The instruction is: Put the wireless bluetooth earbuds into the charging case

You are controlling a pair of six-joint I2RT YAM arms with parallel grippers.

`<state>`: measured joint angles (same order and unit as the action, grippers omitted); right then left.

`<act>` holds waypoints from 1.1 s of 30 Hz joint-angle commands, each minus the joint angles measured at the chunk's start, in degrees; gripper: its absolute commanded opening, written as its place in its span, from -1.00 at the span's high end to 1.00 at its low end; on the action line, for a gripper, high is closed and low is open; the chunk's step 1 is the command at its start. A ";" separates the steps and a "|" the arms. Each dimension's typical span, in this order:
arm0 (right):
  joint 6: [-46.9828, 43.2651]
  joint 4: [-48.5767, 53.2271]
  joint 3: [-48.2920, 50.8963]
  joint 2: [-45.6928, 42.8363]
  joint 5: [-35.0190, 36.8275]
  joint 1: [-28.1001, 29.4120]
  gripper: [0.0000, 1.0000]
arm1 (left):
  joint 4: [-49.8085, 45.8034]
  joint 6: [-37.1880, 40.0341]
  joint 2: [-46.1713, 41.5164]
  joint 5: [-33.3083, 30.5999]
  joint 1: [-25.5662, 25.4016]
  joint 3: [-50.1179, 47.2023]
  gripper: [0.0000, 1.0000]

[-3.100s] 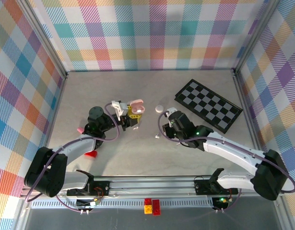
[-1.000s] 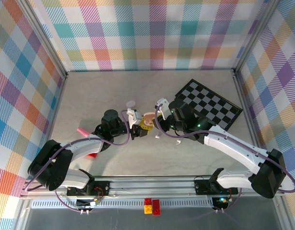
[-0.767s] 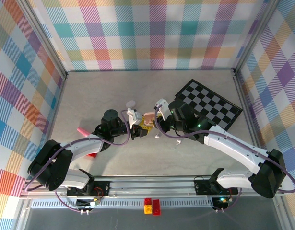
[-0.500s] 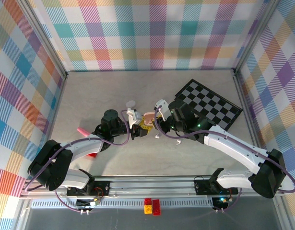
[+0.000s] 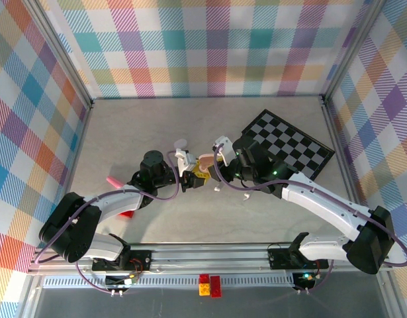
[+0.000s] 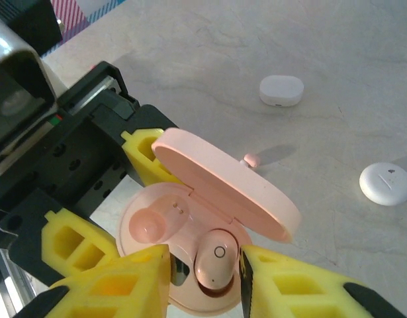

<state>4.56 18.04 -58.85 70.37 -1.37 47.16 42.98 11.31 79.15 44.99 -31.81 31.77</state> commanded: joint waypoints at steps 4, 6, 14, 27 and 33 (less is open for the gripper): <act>1.64 0.41 -2.70 0.32 -0.32 -0.05 0.25 | 3.45 -0.26 0.56 1.41 -0.36 1.28 0.24; 1.89 0.63 -2.85 -0.26 0.13 -0.06 0.15 | 3.69 -0.31 0.58 1.30 -0.35 1.11 0.24; 6.25 -5.27 2.91 -8.38 -2.10 -2.46 -0.22 | 9.15 -2.92 0.61 0.61 2.10 -1.28 0.24; 22.56 -14.98 13.66 -6.30 -11.75 -15.60 -0.28 | 16.86 -8.36 -1.99 2.91 12.11 -3.47 0.24; 22.85 -14.56 8.21 7.53 -17.28 -15.43 -0.33 | 18.71 -9.80 -3.04 3.58 16.34 -3.21 0.24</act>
<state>25.78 4.91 -46.65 73.89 -14.39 31.55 57.30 2.94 77.76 46.44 -16.95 28.69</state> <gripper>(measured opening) 0.667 0.381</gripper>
